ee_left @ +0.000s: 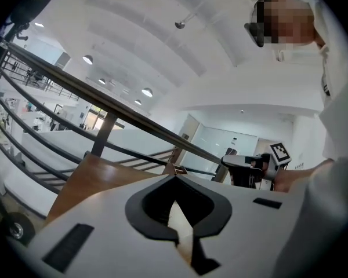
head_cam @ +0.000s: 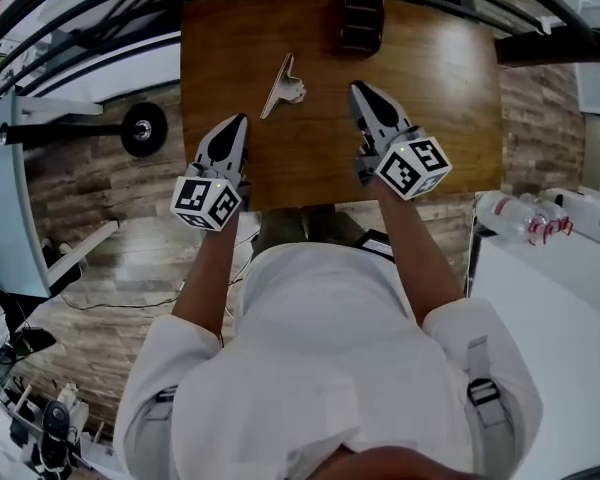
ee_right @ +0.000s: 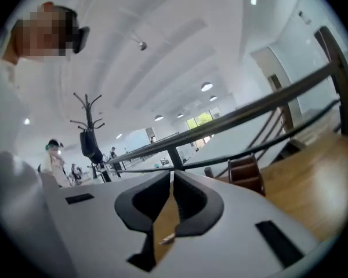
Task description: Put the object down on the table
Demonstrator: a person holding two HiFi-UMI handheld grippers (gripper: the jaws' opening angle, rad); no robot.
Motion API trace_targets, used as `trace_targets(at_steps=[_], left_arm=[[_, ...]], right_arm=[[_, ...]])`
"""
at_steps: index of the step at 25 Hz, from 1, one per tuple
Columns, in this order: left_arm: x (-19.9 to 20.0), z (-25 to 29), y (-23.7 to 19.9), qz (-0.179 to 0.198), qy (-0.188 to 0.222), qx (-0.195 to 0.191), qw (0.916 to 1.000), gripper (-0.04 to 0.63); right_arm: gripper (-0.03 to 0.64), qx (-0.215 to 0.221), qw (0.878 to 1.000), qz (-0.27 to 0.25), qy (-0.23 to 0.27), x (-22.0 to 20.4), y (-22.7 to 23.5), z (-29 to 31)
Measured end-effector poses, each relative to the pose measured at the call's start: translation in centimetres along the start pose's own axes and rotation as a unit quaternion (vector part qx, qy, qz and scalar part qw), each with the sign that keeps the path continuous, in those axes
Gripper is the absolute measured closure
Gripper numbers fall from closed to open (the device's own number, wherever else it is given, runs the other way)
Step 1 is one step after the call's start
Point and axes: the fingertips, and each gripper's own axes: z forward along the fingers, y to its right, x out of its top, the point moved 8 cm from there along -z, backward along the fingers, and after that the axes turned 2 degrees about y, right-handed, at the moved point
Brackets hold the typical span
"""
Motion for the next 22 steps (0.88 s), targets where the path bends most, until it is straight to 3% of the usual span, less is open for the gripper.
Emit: trace_targets(at_steps=[3, 6, 12, 22], left_arm=[[1.2, 0.6, 2.1, 0.020, 0.017, -0.018, 0.9995, 0.583], [2.1, 0.4, 4.3, 0.039, 0.028, -0.025, 0.9986, 0.581], [1.7, -0.9, 10.1, 0.061, 0.034, -0.020, 0.9974, 0.581], [-1.7, -4.6, 19.1, 0.075, 0.036, -0.017, 0.9964, 0.581]], right_arm=[[0.582, -0.008, 0.993, -0.120, 0.003, 1.9, -0.8, -1.6], [0.583, -0.008, 0.984, -0.176, 0.017, 3.1, -1.8, -3.4], [0.583, -0.008, 0.983, -0.180, 0.038, 3.8, -1.3, -8.5], [0.583, -0.011, 0.987, -0.157, 0.024, 0.4, 0.1, -18.7]])
